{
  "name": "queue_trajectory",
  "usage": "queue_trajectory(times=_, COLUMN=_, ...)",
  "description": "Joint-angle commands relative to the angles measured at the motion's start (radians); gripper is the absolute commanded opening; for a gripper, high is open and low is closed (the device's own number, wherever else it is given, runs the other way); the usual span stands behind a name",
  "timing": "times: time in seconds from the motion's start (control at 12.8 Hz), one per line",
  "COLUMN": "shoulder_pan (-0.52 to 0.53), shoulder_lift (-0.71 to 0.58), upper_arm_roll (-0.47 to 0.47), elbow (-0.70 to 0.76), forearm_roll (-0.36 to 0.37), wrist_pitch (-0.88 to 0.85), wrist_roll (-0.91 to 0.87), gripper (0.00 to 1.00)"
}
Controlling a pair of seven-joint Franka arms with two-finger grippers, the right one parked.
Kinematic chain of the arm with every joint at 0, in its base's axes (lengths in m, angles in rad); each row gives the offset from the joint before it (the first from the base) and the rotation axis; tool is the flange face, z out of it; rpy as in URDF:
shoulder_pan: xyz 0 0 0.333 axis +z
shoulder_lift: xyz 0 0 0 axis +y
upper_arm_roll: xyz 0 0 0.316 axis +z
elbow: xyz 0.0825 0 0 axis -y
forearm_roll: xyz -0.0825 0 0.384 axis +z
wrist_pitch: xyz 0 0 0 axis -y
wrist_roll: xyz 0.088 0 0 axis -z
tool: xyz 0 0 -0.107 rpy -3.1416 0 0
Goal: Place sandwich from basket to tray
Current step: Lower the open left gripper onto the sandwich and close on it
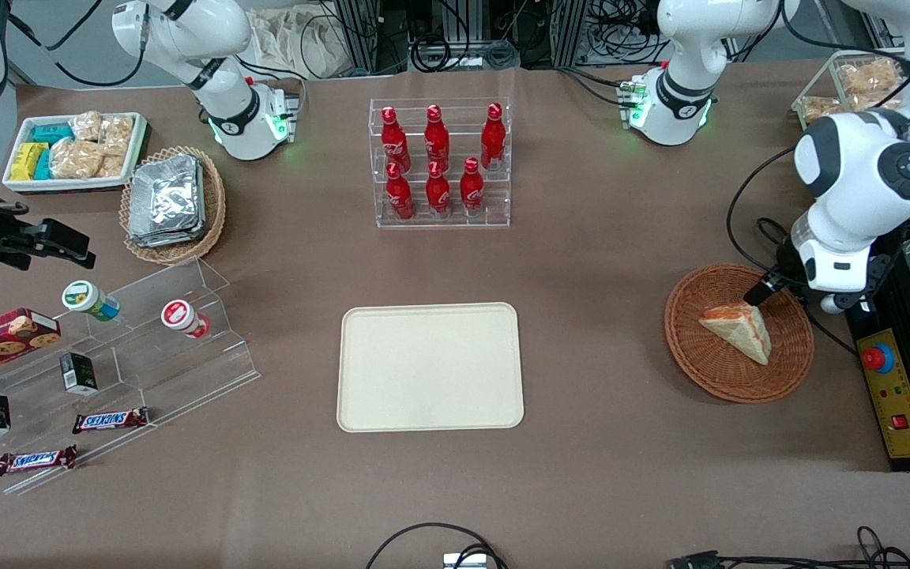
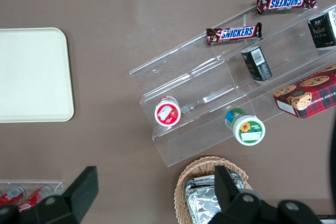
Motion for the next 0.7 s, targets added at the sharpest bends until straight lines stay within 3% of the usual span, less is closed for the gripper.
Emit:
queue_trajectory(times=0.0, shoulder_pan=0.003, shoulder_lift=0.027, upper_arm_roll=-0.004, elbow=-0.012, forearm_roll=0.008, wrist_pitch=0.06, wrist_roll=-0.059, gripper=1.0)
queue_trajectory(times=0.62, shoulder_pan=0.003, shoulder_lift=0.138, upper_arm_roll=-0.004, elbow=-0.013, forearm_roll=0.009, wrist_pitch=0.194, wrist_roll=-0.081, gripper=1.0)
